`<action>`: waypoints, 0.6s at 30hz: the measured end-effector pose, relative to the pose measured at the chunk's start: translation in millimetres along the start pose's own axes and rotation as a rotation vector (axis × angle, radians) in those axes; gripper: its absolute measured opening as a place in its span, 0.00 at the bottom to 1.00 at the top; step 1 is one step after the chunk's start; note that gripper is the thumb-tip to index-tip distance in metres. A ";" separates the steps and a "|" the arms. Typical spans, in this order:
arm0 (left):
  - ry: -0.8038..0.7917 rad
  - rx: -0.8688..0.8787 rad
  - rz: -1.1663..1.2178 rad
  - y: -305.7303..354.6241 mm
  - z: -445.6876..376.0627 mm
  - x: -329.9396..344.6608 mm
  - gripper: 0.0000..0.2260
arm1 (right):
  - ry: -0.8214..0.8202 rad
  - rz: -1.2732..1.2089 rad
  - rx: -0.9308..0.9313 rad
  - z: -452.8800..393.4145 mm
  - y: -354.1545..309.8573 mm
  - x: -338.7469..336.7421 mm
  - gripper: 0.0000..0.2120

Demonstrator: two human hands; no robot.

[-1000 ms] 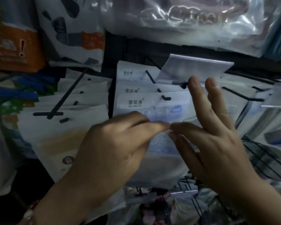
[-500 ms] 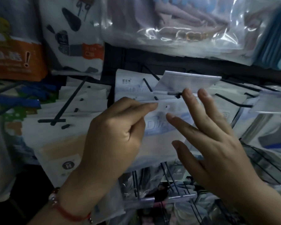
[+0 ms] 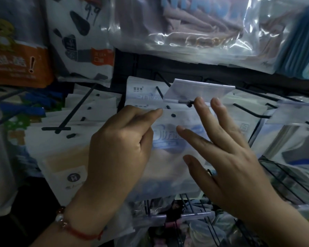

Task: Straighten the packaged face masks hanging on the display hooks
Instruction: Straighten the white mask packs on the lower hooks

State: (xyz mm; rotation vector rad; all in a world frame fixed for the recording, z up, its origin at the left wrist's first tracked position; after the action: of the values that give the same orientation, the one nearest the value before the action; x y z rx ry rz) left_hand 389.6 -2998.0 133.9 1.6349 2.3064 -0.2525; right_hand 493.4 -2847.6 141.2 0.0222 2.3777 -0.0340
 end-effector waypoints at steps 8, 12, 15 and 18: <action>-0.095 0.056 -0.065 -7.6 0.5 12.8 0.17 | -0.012 -0.013 0.010 0.4 -2.2 3.2 0.20; -0.147 0.078 -0.239 -17.7 7.0 27.8 0.20 | 0.000 0.000 0.006 0.6 -0.8 5.4 0.20; -0.184 0.022 -0.260 -18.2 16.0 35.0 0.22 | 0.010 0.009 0.003 2.5 1.2 7.1 0.21; -0.243 -0.043 -0.267 -9.5 30.1 36.2 0.25 | 0.007 0.011 -0.004 6.3 4.1 9.6 0.24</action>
State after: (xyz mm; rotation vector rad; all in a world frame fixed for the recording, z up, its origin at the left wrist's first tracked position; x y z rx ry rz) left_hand 373.9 -2978.5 93.0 1.1984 2.3167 -0.4316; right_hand 490.9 -2843.6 129.9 0.0336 2.3849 -0.0246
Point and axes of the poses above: each hand's wrist, its own z-axis away from the middle knuckle, its own x-axis out of the palm, y = z × x, the point moved 4 cm from there along -z, towards the middle knuckle, and after that the axes turned 15 degrees about x, right-handed, at the moved point
